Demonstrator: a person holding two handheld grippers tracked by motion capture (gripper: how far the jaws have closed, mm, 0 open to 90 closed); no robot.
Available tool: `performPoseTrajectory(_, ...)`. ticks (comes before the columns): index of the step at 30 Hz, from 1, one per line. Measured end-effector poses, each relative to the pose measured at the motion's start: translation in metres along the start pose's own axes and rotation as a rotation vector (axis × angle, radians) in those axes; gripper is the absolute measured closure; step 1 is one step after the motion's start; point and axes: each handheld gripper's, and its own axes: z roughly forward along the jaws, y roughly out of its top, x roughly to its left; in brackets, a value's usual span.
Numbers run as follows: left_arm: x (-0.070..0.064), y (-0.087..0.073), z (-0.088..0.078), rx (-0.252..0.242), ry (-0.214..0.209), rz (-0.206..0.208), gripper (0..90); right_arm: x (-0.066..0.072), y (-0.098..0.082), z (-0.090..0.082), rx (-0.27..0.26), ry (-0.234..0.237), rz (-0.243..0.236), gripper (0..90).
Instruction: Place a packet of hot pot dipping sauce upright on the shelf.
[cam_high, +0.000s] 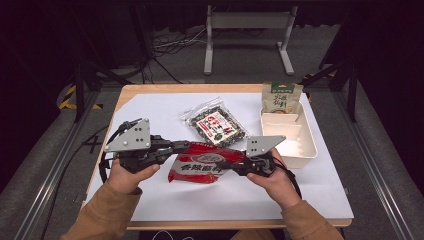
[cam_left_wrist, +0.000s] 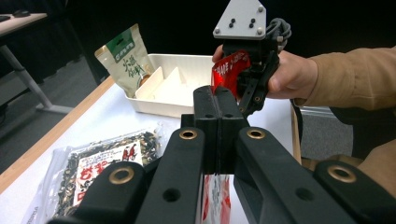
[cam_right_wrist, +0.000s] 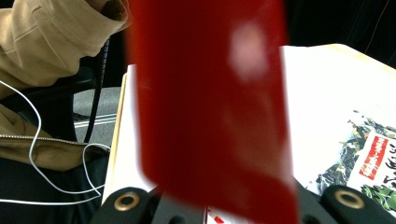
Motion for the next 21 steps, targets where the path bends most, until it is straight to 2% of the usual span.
performPoseTrajectory(13, 0.005, -0.003, 0.000, -0.018, -0.005, -0.019, 90.0, 0.002, 0.014, -0.015, 0.049, 0.004, 0.006, 89.1)
performPoseTrajectory(15, 0.005, -0.003, 0.000, -0.015, 0.016, -0.024, 87.4, 0.002, 0.016, -0.018, 0.058, 0.001, 0.007, 89.1)
performPoseTrajectory(18, 0.006, -0.004, 0.000, -0.018, 0.012, -0.030, 85.3, 0.002, 0.018, -0.021, 0.067, -0.005, 0.004, 89.1)
performPoseTrajectory(19, 0.005, -0.004, 0.001, -0.021, 0.035, -0.031, 81.8, 0.001, 0.020, -0.025, 0.070, -0.009, 0.009, 89.2)
performPoseTrajectory(21, 0.005, -0.004, 0.001, -0.021, 0.047, -0.034, 78.7, 0.001, 0.020, -0.027, 0.071, -0.011, 0.009, 89.1)
